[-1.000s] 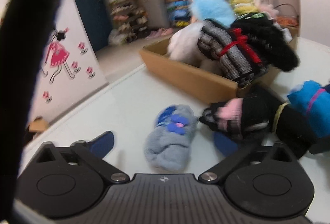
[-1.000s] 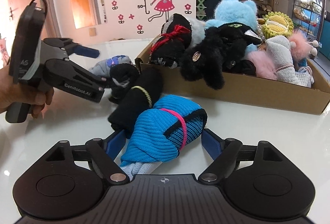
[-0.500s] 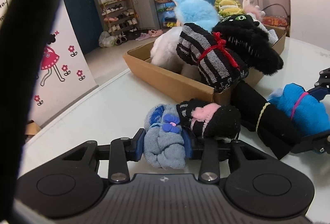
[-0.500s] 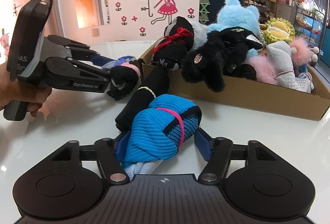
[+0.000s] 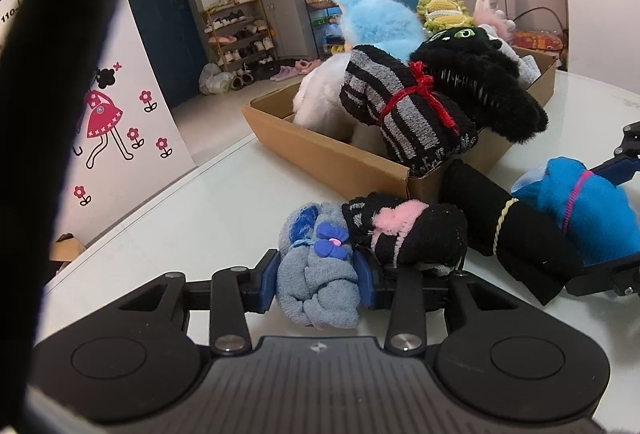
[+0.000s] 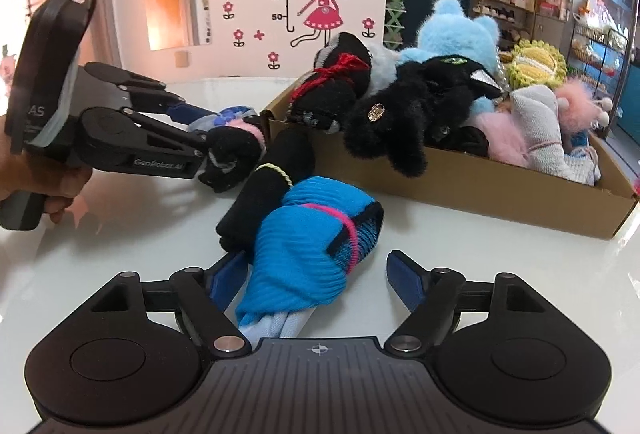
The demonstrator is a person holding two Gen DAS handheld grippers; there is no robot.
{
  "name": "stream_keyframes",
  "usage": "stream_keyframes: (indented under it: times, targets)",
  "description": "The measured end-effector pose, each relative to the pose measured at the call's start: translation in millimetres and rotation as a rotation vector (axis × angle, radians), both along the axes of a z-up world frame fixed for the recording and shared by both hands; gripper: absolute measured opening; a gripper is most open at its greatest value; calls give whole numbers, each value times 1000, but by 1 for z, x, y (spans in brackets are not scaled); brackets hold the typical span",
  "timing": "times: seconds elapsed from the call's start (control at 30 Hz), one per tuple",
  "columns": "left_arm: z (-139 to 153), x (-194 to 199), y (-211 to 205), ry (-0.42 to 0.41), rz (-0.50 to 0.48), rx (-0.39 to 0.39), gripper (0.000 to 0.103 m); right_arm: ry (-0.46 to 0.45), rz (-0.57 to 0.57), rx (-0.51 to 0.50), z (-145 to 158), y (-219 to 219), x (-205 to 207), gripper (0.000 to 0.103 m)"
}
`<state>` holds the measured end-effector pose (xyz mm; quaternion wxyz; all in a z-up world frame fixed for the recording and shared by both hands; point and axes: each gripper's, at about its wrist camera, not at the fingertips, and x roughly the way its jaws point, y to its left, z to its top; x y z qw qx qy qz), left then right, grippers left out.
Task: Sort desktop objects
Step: 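Grasp the grey flower sock with the left gripper while the right grasps the blue pink-banded sock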
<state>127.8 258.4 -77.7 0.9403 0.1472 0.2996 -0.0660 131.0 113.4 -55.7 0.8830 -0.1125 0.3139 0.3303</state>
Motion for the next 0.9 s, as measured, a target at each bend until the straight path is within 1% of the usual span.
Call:
stream_keyframes:
  times: [0.1,0.23,0.37,0.47,0.6,0.67,0.83,0.9]
  targets:
    - [0,2,0,-1,11,-3,36,6,-4,6,-1,0,2,78]
    - [0,3,-3,-4,17,-8,36,4,3,15,0,1,1,67]
    - [-1,1,-4,-5,25,-14,35,-2,17,19,0,-2,-3,62]
    - [0,-2,-3,-3,29,-26,35,-6,55,19,0,-6,-5,61]
    - [0,-4,-4,-1,27,-19,35,-6,127,14,1,-16,-6,61]
    - [0,-5,-5,-1,26,-15,35,-12,145,12,1,-25,-6,60]
    - [-1,-8,-8,-10,31,-14,35,-8,114,17,2,-40,3,59]
    - [0,-9,-11,-7,37,1,35,-6,101,25,3,-40,6,57]
